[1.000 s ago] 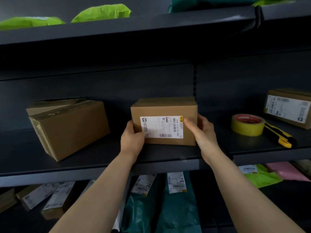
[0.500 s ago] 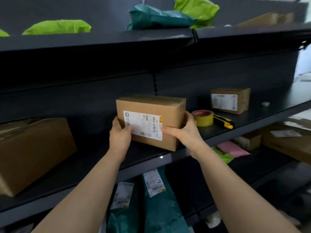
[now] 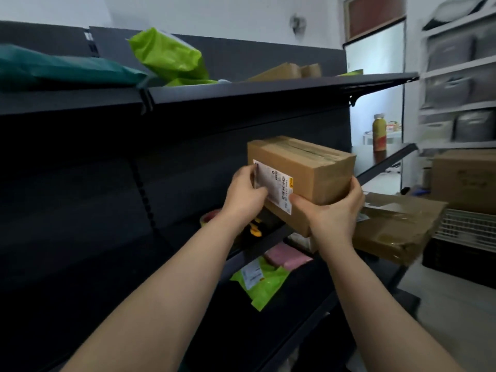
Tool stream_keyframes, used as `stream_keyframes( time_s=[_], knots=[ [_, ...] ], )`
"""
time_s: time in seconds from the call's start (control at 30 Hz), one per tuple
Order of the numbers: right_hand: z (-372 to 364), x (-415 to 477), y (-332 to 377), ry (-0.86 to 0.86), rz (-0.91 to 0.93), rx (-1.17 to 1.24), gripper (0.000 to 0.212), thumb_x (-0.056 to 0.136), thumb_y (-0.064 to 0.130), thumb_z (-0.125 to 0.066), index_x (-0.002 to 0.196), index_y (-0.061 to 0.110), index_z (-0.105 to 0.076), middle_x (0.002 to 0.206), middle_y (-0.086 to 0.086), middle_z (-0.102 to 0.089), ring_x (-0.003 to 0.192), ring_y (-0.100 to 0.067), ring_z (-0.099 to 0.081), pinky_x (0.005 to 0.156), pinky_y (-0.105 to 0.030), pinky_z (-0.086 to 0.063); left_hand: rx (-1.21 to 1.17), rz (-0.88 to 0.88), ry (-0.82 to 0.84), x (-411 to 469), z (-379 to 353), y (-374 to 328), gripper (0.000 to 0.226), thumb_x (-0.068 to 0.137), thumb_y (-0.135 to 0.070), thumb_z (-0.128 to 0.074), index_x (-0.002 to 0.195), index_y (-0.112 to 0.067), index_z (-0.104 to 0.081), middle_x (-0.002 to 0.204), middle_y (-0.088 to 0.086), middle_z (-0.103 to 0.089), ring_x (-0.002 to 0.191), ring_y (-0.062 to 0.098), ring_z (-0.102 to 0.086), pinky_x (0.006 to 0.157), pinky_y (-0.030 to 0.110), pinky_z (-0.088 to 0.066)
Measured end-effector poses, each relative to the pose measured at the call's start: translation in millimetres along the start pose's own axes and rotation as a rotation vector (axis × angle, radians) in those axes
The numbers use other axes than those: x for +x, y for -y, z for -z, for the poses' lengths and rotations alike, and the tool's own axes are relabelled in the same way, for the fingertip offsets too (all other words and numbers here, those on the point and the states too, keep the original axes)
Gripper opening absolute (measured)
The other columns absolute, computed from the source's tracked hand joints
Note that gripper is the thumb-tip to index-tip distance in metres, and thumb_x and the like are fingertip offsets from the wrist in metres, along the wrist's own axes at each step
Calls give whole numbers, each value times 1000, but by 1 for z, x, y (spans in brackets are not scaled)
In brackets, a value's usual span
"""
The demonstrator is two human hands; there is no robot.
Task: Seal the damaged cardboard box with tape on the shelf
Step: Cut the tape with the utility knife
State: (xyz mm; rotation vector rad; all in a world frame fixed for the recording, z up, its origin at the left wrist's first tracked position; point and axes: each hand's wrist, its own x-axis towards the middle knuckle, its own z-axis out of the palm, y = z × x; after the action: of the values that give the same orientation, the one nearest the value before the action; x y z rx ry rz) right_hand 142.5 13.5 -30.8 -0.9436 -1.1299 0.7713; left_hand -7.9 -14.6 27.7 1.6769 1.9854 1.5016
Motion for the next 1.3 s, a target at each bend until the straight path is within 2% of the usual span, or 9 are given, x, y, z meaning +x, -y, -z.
stream_keyframes(
  time_s=[0.07, 0.23, 0.43, 0.57, 0.67, 0.77, 1.03, 1.17, 1.3],
  knots=[
    [10, 37, -15, -48, -22, -27, 122, 48, 45, -91, 146, 23, -22, 143, 1, -31, 133, -22, -36, 109, -53, -37, 79, 4, -29, 25, -29, -13, 58, 91, -12, -60, 145, -20, -41, 139, -7, -42, 124, 13, -47, 100, 29, -45],
    [13, 105, -49, -55, -64, -62, 123, 51, 46, -91, 148, 22, -19, 145, -1, -29, 134, -24, -34, 109, -50, -37, 327, 163, -82, 91, -72, -3, 65, 90, -11, -55, 149, -23, -33, 154, 6, -31, 136, 30, -38, 106, 39, -42],
    [0, 167, -68, -60, -28, -40, 125, 52, 43, -92, 148, 17, -17, 146, -5, -26, 136, -24, -30, 111, -52, -33, 634, 227, 84, 139, -105, 12, 72, 94, -42, -59, 154, -37, -19, 164, 5, -5, 146, 42, -11, 116, 50, -27],
    [-23, 185, -75, 10, -60, -51, 126, 52, 45, -91, 148, 22, -13, 147, -3, -22, 138, -24, -28, 110, -57, -33, 828, 275, 151, 143, -108, 30, 68, 93, -31, -57, 149, -43, -21, 156, 10, -23, 138, 45, -27, 106, 57, -37],
    [-44, 181, -77, 59, -77, -56, 126, 54, 45, -91, 149, 19, -12, 149, -4, -22, 139, -25, -27, 111, -57, -30, 862, 286, 136, 137, -85, 36, 60, 93, -19, -52, 144, -41, -27, 144, 13, -36, 122, 40, -46, 98, 52, -46],
    [-66, 172, -76, 124, -68, -91, 127, 54, 45, -90, 150, 19, -11, 151, -5, -20, 140, -28, -25, 113, -57, -25, 917, 294, 157, 130, -66, 34, 62, 93, -14, -51, 146, -39, -28, 142, 12, -35, 113, 37, -52, 92, 46, -51],
    [-95, 151, -97, 394, -75, -223, 139, 58, 58, -85, 153, 15, 7, 158, -11, -8, 144, -33, -12, 116, -53, -16, 851, 284, 72, 109, -71, 27, 65, 93, -18, -54, 147, -41, -28, 147, 6, -28, 124, 36, -42, 99, 41, -45],
    [-94, 156, -106, 450, -36, -202, 138, 64, 54, -84, 153, 14, 13, 162, -10, 0, 148, -31, -3, 118, -52, -12, 756, 291, -25, 102, -76, 34, 73, 92, -23, -57, 154, -32, -20, 155, 3, -25, 131, 38, -38, 108, 40, -35],
    [-91, 152, -109, 466, 11, -196, 135, 67, 46, -85, 153, 9, 13, 163, -10, 7, 149, -29, 4, 119, -45, -7, 748, 313, -9, 98, -76, 34, 70, 91, -23, -60, 152, -30, -26, 153, 1, -24, 131, 34, -40, 108, 42, -40]
  ],
)
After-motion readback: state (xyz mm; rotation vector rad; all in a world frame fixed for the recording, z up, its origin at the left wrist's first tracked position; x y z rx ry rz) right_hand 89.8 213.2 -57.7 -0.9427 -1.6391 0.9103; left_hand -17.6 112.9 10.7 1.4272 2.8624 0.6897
